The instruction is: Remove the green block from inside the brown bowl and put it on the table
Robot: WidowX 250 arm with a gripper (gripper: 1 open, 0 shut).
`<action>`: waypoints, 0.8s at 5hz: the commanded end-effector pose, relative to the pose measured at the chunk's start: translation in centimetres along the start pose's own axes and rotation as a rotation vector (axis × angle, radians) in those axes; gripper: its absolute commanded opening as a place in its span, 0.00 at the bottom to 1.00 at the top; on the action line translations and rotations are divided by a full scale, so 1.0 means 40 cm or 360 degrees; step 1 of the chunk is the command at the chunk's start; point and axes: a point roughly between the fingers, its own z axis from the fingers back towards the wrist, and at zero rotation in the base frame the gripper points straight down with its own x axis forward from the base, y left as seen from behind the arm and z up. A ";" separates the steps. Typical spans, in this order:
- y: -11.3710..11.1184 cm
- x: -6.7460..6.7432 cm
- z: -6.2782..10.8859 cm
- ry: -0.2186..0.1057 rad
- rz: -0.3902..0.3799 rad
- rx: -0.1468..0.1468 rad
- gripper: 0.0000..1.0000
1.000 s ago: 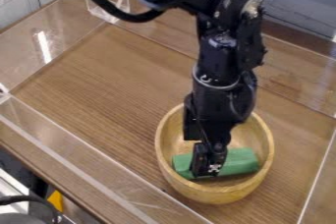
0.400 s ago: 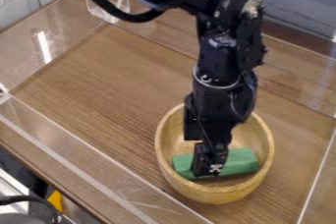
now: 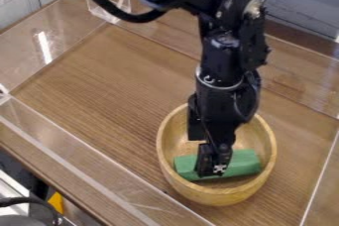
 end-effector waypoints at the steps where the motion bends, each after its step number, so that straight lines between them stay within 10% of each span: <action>1: 0.014 0.006 0.000 -0.0034 0.0000 0.0032 1.00; 3: 0.017 0.011 -0.036 -0.0022 -0.0029 0.0042 1.00; 4: 0.018 0.011 -0.040 -0.0021 -0.0030 0.0037 0.00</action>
